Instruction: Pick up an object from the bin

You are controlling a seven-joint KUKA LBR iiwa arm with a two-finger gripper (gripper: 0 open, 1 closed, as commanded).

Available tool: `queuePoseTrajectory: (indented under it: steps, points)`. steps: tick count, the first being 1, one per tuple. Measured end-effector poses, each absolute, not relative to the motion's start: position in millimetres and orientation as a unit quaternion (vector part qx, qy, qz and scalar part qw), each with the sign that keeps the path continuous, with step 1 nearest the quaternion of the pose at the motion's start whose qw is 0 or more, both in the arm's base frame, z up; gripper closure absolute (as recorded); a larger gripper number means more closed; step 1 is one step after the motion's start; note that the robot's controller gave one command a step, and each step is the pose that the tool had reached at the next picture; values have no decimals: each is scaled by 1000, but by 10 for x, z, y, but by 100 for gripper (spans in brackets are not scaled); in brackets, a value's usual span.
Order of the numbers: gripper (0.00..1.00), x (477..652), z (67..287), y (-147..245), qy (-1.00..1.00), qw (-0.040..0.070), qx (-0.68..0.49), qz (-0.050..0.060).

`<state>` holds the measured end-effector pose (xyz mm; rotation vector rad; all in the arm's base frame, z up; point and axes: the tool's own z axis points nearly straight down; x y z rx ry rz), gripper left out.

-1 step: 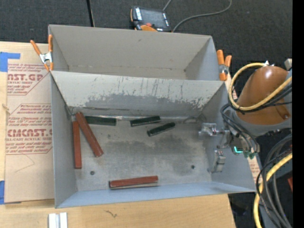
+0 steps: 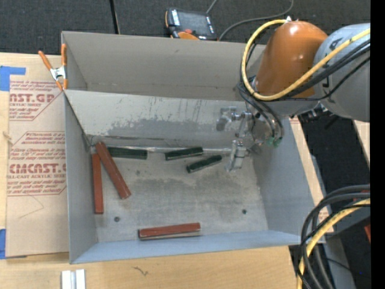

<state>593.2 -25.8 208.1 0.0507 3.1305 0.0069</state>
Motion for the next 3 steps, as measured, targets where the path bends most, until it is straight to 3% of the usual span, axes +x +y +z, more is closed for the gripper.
queuePoseTrajectory:
  steps: [1, 2, 3]
  points:
    - [0, 5918, 782, -53, 999, -1, -45, 0]
    - [100, 5935, 825, -54, 999, 1, -45, 0]
    - [100, 5806, 2181, 57, 997, 5, -79, 0]
